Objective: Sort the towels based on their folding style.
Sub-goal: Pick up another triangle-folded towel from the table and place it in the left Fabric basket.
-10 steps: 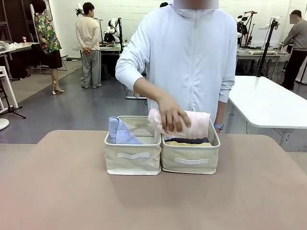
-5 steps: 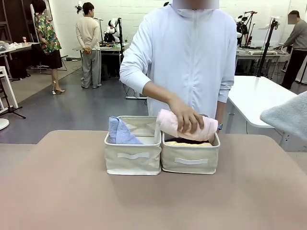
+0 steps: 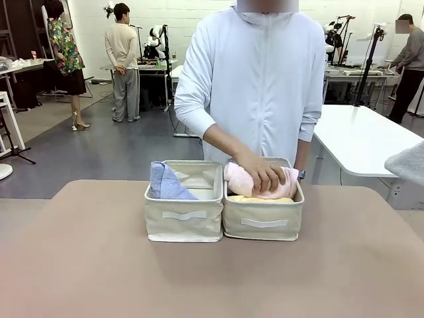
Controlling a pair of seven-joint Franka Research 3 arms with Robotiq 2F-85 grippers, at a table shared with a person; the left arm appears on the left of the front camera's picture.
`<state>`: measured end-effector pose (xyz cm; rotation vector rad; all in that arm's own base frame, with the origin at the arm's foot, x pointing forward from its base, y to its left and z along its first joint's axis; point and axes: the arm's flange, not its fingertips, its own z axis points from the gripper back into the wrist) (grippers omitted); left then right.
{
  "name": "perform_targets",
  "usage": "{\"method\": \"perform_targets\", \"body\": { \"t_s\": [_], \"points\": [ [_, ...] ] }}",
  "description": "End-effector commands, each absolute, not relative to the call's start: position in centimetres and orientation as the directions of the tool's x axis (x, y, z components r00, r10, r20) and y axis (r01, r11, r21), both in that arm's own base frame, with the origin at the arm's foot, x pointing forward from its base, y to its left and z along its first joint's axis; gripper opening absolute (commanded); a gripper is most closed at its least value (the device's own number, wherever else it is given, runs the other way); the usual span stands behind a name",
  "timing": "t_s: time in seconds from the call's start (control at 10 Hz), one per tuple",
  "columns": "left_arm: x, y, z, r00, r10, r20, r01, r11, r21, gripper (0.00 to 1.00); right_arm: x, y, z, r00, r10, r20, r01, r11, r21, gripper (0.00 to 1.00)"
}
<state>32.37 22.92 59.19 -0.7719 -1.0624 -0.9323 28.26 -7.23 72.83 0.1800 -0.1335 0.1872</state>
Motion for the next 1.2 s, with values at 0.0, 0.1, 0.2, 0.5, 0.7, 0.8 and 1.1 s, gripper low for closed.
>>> {"method": "perform_targets", "body": {
  "t_s": [0.0, 0.1, 0.2, 0.5, 0.7, 0.8, 1.1],
  "points": [
    [32.3, 23.1, 59.2, 0.168, -0.245, 0.955, 0.913, 0.404, -0.057, 1.00, 28.8, -5.1, 72.8, 0.885, 0.442, 0.147, -0.455, 0.888, 0.070, 0.14],
    [32.3, 23.1, 59.2, 0.168, -0.245, 0.955, 0.913, 0.404, -0.057, 1.00, 29.5, -1.9, 72.7, 0.770, 0.628, 0.111, -0.625, 0.778, -0.064, 0.14],
    [32.3, 23.1, 59.2, 0.168, -0.245, 0.955, 0.913, 0.404, -0.057, 1.00, 29.9, 0.1, 72.4, 0.695, 0.716, 0.064, -0.707, 0.697, -0.119, 0.14],
    [32.3, 23.1, 59.2, 0.168, -0.245, 0.955, 0.913, 0.404, -0.057, 1.00, 30.1, -2.8, 71.6, 0.763, 0.634, 0.129, -0.631, 0.773, -0.067, 0.14],
    [32.3, 23.1, 59.2, 0.168, -0.245, 0.955, 0.913, 0.404, -0.057, 1.00, 30.1, 2.0, 72.4, 0.715, 0.697, 0.055, -0.694, 0.717, -0.071, 0.14],
    [32.3, 23.1, 59.2, 0.168, -0.245, 0.955, 0.913, 0.404, -0.057, 1.00, 30.1, 2.0, 72.4, 0.715, 0.697, 0.055, -0.694, 0.717, -0.071, 0.14],
    [32.3, 23.1, 59.2, 0.168, -0.245, 0.955, 0.913, 0.404, -0.057, 1.00, 30.1, 2.0, 72.4, 0.715, 0.697, 0.055, -0.694, 0.717, -0.071, 0.14]
  ]
}}
